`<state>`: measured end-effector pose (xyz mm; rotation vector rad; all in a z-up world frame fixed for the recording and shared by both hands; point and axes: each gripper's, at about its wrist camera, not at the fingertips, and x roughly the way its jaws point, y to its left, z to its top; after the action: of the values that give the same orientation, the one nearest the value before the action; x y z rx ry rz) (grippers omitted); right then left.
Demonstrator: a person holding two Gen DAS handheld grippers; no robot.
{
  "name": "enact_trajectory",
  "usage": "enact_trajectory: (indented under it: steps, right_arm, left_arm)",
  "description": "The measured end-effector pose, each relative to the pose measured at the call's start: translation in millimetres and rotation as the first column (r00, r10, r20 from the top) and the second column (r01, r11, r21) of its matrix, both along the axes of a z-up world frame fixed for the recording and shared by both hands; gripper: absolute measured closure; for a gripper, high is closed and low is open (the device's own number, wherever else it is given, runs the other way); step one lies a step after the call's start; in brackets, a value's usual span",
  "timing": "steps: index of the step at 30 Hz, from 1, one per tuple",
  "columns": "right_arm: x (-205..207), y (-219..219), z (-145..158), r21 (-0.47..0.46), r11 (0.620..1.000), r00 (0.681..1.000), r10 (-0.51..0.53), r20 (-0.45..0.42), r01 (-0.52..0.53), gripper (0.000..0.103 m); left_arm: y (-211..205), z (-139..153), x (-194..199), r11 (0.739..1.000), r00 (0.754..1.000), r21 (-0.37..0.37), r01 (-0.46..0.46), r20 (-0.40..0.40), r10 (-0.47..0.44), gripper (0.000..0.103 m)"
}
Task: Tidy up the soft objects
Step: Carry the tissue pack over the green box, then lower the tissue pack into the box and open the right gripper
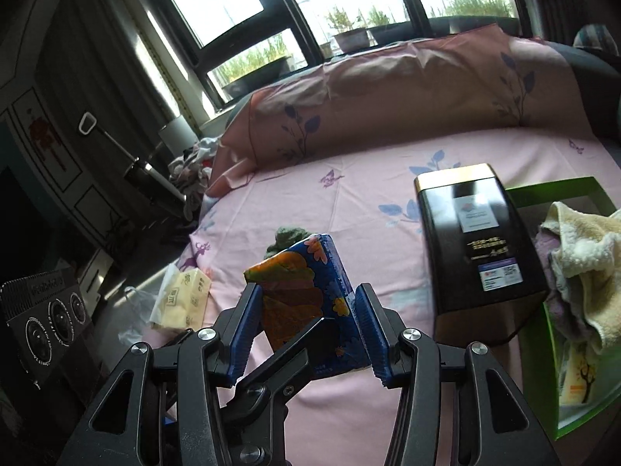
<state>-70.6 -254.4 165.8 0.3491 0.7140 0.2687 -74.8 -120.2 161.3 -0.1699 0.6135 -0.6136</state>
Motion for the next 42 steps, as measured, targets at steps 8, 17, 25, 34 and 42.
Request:
enact_trajectory:
  steps: [8, 17, 25, 34, 42]
  right_arm:
    - [-42, -81, 21, 0.031, 0.979, 0.973, -0.206, 0.104, 0.203, 0.051]
    - [-61, -160, -6, 0.118, 0.932, 0.936, -0.35, 0.04, 0.343, 0.05]
    - [-57, -203, -44, 0.189, 0.89, 0.91, -0.403, -0.093, 0.414, 0.05]
    - [-54, -218, -68, 0.198, 0.87, 0.889, -0.417, -0.191, 0.451, 0.05]
    - [-66, -226, -61, 0.157, 0.831, 0.842, -0.507, -0.183, 0.534, 0.035]
  left_arm:
    - [-89, 26, -16, 0.983, 0.978, 0.038, 0.181, 0.096, -0.184, 0.056]
    - [-170, 8, -25, 0.95, 0.956, 0.118, 0.288, 0.03, -0.293, 0.055]
    - [-219, -23, -16, 0.934, 0.952, 0.184, 0.307, -0.076, -0.297, 0.055]
    - [-231, -36, -18, 0.931, 0.965, 0.253, 0.263, -0.078, -0.252, 0.053]
    - [-212, -22, -25, 0.936, 0.964, 0.233, 0.263, -0.035, -0.263, 0.026]
